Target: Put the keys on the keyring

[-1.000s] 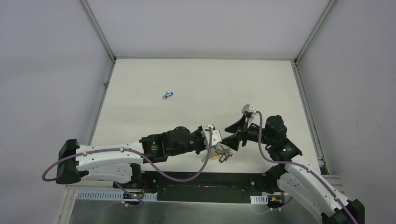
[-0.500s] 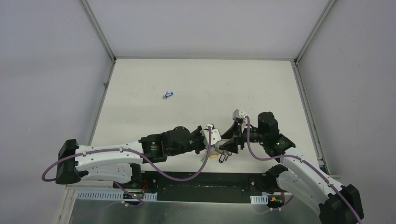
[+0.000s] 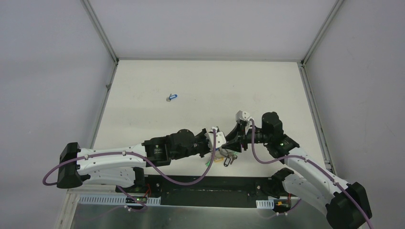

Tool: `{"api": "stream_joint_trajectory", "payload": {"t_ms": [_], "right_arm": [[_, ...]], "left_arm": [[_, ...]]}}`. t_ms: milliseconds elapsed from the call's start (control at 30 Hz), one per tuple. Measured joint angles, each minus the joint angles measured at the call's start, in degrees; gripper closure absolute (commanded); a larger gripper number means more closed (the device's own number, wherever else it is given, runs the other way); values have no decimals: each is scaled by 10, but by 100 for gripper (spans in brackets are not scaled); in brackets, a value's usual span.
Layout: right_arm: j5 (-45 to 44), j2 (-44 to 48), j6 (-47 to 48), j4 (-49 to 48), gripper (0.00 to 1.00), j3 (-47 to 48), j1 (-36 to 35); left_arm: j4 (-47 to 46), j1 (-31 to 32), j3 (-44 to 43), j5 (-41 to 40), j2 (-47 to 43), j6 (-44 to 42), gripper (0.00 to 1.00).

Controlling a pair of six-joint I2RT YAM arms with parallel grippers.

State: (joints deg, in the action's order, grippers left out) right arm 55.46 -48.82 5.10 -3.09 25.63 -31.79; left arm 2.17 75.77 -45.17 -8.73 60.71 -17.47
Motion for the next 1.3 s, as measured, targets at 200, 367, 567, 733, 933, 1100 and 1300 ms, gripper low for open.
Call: {"api": "stream_joint_trajectory", "payload": {"t_ms": [200, 367, 567, 733, 933, 1100, 1300], "right_arm": [[1, -25, 9, -14, 65, 6, -17], [-13, -48, 23, -14, 77, 16, -36], [-47, -54, 28, -14, 92, 21, -56], [-69, -54, 25, -18, 100, 21, -62], [-97, -53, 4, -23, 100, 21, -64], [-116, -51, -19, -36, 100, 21, -66], [-134, -43, -45, -48, 100, 20, -67]], "left_arm": [[1, 0, 0, 0, 0, 0, 100], [6, 0, 0, 0, 0, 0, 100], [14, 0, 0, 0, 0, 2, 100], [21, 0, 0, 0, 0, 2, 100], [30, 0, 0, -2, 0, 5, 100], [32, 0, 0, -2, 0, 9, 100], [41, 0, -2, -2, 0, 14, 100]]}}
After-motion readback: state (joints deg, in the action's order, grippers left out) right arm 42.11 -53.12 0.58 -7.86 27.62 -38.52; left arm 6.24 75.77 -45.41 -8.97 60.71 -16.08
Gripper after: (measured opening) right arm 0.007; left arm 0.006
